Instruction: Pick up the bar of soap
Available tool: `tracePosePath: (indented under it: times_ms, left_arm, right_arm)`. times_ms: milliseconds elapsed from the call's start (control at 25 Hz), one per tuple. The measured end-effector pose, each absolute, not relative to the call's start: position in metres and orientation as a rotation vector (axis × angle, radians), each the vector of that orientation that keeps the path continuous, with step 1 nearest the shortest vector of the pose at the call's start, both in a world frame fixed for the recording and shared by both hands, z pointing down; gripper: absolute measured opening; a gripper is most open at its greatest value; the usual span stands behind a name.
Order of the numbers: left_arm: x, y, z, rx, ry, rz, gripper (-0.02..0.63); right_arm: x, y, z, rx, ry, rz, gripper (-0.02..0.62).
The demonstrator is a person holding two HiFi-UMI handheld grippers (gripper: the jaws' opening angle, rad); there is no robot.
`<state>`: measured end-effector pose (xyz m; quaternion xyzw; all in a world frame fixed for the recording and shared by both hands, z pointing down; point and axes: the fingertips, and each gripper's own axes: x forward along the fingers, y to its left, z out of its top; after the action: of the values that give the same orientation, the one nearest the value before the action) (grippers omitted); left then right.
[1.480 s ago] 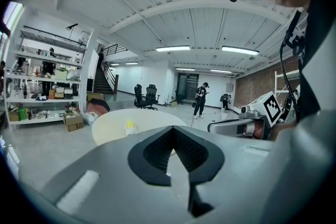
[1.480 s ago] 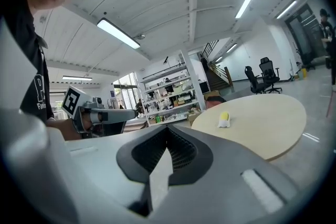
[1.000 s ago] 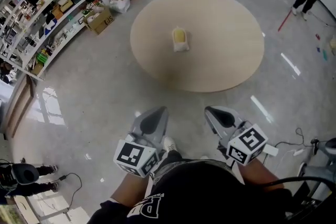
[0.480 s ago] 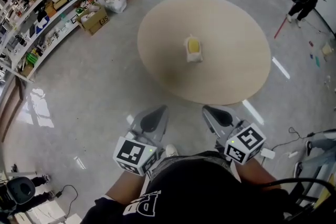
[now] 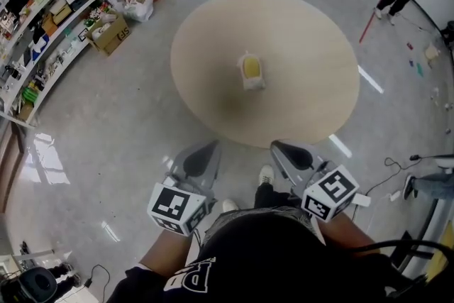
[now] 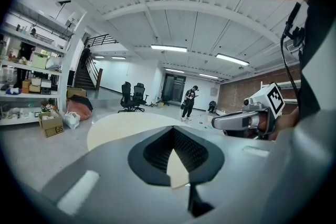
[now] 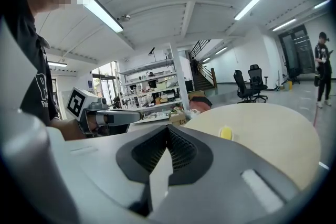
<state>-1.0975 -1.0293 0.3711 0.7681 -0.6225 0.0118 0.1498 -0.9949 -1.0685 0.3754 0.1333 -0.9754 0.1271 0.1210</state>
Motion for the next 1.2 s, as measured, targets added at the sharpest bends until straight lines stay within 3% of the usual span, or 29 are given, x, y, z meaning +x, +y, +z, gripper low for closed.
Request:
tracePosePath:
  times_ms: [760,1200]
  left_arm:
    - [-1.091,-1.184,0.386,2.073,-1.94,0.119,0.008]
    - [-1.158,-1.211,0.418,2.051,-1.836,0.169,0.008]
  right_arm:
    - [-0.966,-1.245,0.39,0.327,-2.884,0.382,0.008]
    - [-1.051,-1.282,0.459,0.382,-2.662,0.497,0.008]
